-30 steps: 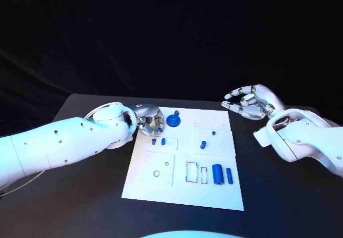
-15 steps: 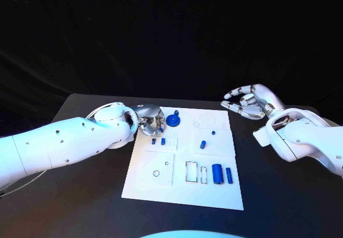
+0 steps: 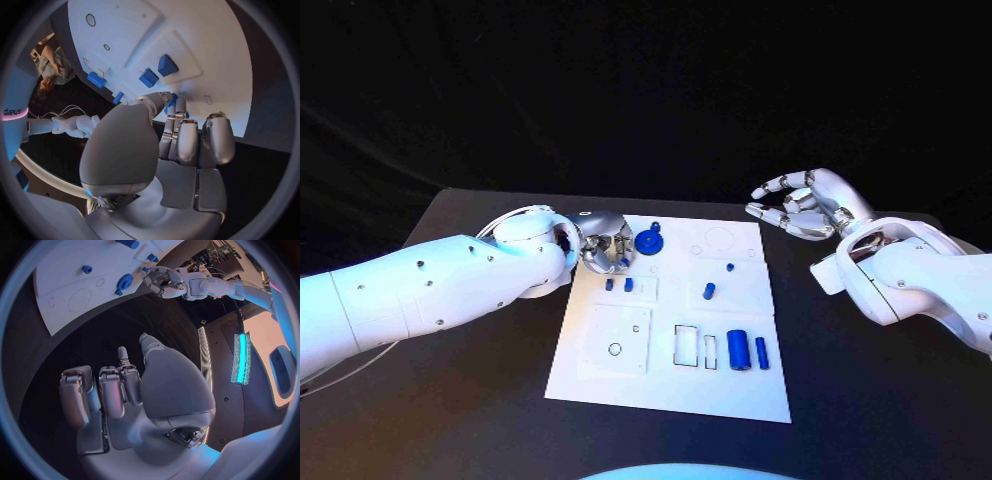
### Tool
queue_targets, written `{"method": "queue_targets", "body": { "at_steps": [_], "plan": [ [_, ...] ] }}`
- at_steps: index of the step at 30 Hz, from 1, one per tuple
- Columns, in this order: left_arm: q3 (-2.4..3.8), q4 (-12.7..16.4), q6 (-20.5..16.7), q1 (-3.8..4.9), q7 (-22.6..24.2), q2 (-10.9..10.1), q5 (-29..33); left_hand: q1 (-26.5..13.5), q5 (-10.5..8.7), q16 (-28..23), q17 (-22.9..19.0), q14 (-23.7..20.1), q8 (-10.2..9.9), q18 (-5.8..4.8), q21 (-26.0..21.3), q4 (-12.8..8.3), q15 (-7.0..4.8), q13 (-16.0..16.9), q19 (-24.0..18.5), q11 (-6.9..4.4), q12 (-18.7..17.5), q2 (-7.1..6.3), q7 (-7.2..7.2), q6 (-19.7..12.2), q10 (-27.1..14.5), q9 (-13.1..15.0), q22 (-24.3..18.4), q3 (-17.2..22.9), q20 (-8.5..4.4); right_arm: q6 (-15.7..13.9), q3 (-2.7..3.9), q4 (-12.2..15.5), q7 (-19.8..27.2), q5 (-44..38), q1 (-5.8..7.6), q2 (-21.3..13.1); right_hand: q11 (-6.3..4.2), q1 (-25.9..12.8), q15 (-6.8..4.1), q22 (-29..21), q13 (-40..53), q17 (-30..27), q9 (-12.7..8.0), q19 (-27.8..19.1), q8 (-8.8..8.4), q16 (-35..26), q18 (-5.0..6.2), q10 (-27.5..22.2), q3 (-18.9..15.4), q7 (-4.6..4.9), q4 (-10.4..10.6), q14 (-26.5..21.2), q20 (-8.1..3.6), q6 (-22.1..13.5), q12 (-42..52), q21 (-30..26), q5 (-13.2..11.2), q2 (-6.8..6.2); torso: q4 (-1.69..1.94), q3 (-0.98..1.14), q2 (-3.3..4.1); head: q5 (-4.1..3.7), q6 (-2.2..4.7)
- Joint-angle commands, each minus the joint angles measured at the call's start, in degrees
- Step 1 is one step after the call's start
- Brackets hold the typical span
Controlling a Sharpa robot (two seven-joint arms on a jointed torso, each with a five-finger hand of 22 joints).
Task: Assemble the parts on the task board
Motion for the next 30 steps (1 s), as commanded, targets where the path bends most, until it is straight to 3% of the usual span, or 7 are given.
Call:
{"method": "queue_targets", "body": {
  "at_steps": [1,10,16,22,26,29,30],
  "plan": [
    [-0.15,-0.17,2.62,-0.19,-0.8,0.12,0.08,-0.47,-0.35,-0.15,-0.13,0.15,-0.05,-0.92,-0.46,-0.38,0.04,-0.04,-0.29,-0.02,-0.33,-0.1,-0.13,0.44,0.43,0.04,-0.17,0.09,-0.26,0.38,0.0,0.09,0.39,-0.5,-0.03,0.0,-0.01,-0.24,-0.37,14.84,7.37,11.7,-0.09,5.68,0.32,-0.16,-0.72,-0.2,0.18,-0.18,-0.04,5.12,-0.38,0.01,-0.16,0.02,0.17,-0.01,0.03,-0.03,-0.03,0.0,-0.07],
    [-0.18,-0.1,2.61,-0.2,-0.71,0.11,0.18,-1.55,-0.49,-0.41,-0.95,-0.29,-1.32,-0.77,-1.02,-0.23,0.25,-0.49,-0.86,0.31,-1.82,-0.81,0.11,-0.45,-0.17,-0.4,-0.82,-0.16,-0.22,0.36,0.0,0.02,0.39,-0.5,-0.03,-0.02,-0.01,-0.24,-0.37,14.84,7.37,11.7,-0.09,5.68,0.32,-0.16,-0.72,-0.2,0.18,-0.18,-0.04,5.12,-0.38,0.01,-0.16,0.02,0.17,-0.01,0.03,-0.01,-0.01,0.0,-0.1],
    [-0.18,-0.07,1.65,-0.2,-0.63,0.02,0.28,-3.06,-0.36,-0.76,-2.23,-0.84,-4.37,-0.54,-1.9,0.25,0.93,-1.26,-1.63,1.17,-4.16,-2.35,0.9,-4.14,-2.23,-1.55,-1.91,-0.24,0.27,0.47,0.0,-0.07,0.29,-0.53,-0.03,-0.02,-0.09,-0.21,-0.45,14.73,7.12,11.54,-0.1,5.59,0.53,-0.23,-0.68,-0.39,0.31,-0.25,-0.06,5.08,-0.45,0.14,-0.36,-0.11,0.18,-0.05,0.06,-0.03,-0.03,-0.01,-0.02],
    [-0.19,-0.13,1.0,-0.2,-0.75,-0.07,0.33,-3.59,-0.37,-1.01,-3.12,-1.24,-5.69,-0.35,-2.53,0.38,1.39,-1.59,-2.14,1.71,-5.19,-2.64,1.33,-5.85,-3.46,-2.0,-2.69,-0.53,0.69,0.94,-0.01,-0.26,0.05,-0.59,-0.03,0.0,-0.09,-0.17,-0.46,14.18,4.91,10.89,-0.18,5.11,0.48,-0.46,-0.48,-2.56,0.33,-0.22,-0.09,4.91,-0.47,-0.14,-2.21,-0.77,0.12,-0.23,-0.01,-0.03,-0.04,0.03,0.01],
    [-0.19,-0.14,0.58,-0.2,-0.79,-0.13,0.37,-3.77,-0.36,-1.02,-3.4,-1.37,-6.49,-0.28,-2.79,0.37,1.62,-1.72,-2.33,1.96,-5.67,-2.7,1.36,-6.94,-4.11,-2.26,-3.0,-0.87,0.93,1.83,-0.01,-0.43,-0.39,-0.9,-0.05,0.03,-0.38,0.07,-0.78,11.67,-6.22,7.66,-0.29,3.0,0.88,-1.83,0.45,-11.91,0.98,-0.44,-0.04,4.02,-0.79,-0.64,-12.5,-3.95,-0.24,-0.47,0.0,-0.04,-0.01,0.0,0.01],
    [-0.19,-0.11,0.06,-0.21,-0.75,-0.19,0.46,-3.85,-0.32,-0.99,-3.64,-1.45,-7.3,-0.18,-3.12,0.37,1.8,-1.85,-2.55,2.16,-6.07,-2.63,1.15,-8.15,-4.73,-2.53,-3.41,-1.29,1.14,3.39,-0.01,-0.68,-1.21,-1.9,-0.1,0.08,-0.69,0.7,-1.16,9.86,-24.12,4.94,-0.33,1.66,1.4,-3.19,1.07,-24.59,2.18,-0.7,-0.03,3.34,-1.16,-0.7,-30.71,-6.35,-0.73,-0.74,0.0,-0.06,-0.01,-0.02,0.05],
    [-0.19,-0.06,-0.15,-0.21,-0.73,-0.25,0.54,-3.85,-0.32,-0.99,-3.64,-1.45,-7.3,-0.18,-3.12,0.37,1.8,-1.85,-2.55,2.16,-6.07,-2.63,1.15,-8.15,-4.73,-2.53,-3.41,-1.29,1.14,4.2,-0.01,-0.78,-1.66,-2.55,-0.11,0.1,-0.76,0.78,-1.22,9.79,-26.73,4.79,-0.36,1.65,1.5,-3.32,1.08,-25.12,2.47,-0.72,-0.03,3.33,-1.22,-0.69,-33.4,-6.47,-0.83,-0.88,0.0,-0.07,-0.01,-0.05,0.07]
  ]
}}
